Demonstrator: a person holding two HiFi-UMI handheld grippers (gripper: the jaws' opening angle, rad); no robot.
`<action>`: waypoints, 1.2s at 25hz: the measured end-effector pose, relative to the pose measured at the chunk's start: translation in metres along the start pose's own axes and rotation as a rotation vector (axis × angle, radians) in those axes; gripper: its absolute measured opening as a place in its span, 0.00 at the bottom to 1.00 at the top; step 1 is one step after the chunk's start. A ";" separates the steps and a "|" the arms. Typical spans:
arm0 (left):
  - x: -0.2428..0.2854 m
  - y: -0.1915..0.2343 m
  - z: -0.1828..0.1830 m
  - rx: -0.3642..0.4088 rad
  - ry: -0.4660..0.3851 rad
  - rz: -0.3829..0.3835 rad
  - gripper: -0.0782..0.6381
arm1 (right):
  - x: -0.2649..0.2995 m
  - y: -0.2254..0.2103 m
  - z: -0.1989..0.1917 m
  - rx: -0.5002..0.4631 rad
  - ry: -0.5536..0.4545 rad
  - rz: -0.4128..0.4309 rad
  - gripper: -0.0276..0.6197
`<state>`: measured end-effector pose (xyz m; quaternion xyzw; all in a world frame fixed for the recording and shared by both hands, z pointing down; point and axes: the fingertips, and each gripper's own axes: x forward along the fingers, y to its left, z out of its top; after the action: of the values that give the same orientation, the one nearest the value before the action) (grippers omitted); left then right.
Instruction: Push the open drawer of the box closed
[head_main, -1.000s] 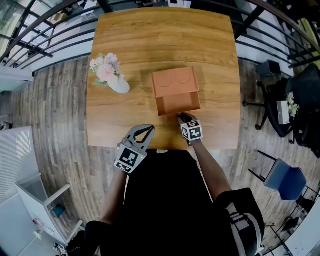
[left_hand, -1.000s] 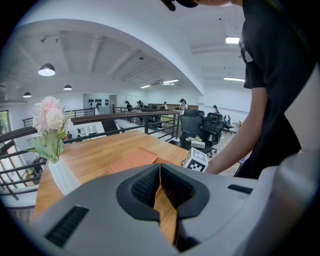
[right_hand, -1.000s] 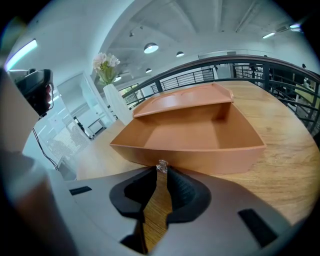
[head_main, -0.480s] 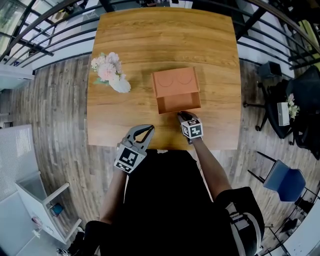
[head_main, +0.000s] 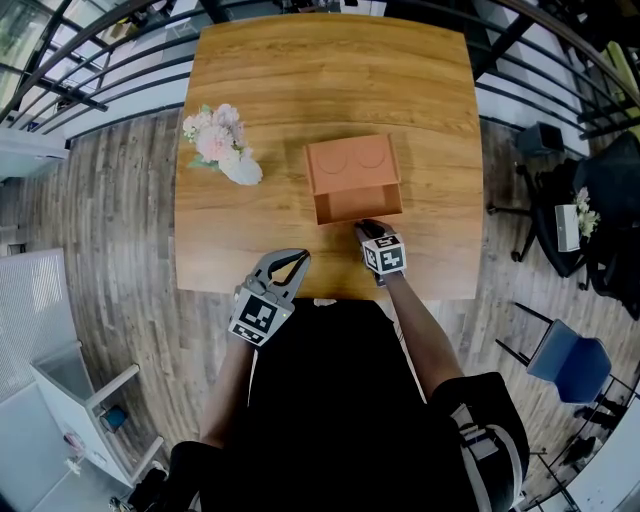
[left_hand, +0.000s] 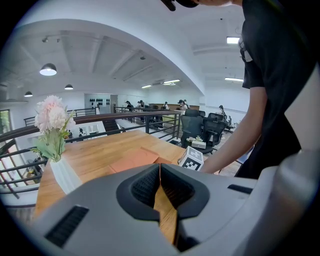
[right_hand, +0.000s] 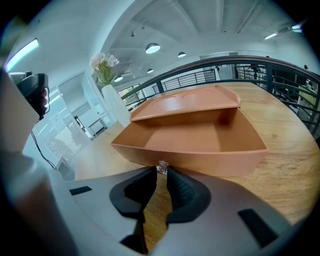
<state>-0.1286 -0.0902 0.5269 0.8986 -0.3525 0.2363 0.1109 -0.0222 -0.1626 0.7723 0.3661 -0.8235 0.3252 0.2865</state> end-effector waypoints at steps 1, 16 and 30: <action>-0.001 0.001 0.000 0.000 0.001 0.001 0.14 | 0.001 0.000 0.001 0.001 -0.002 -0.003 0.16; -0.002 0.005 -0.003 -0.009 0.004 0.011 0.14 | 0.009 -0.008 0.015 0.012 -0.017 -0.010 0.17; -0.001 0.014 -0.005 -0.032 0.005 0.012 0.14 | 0.020 -0.014 0.030 -0.026 -0.019 -0.017 0.17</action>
<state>-0.1410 -0.0979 0.5315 0.8941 -0.3613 0.2334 0.1245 -0.0294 -0.2006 0.7727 0.3723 -0.8271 0.3088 0.2862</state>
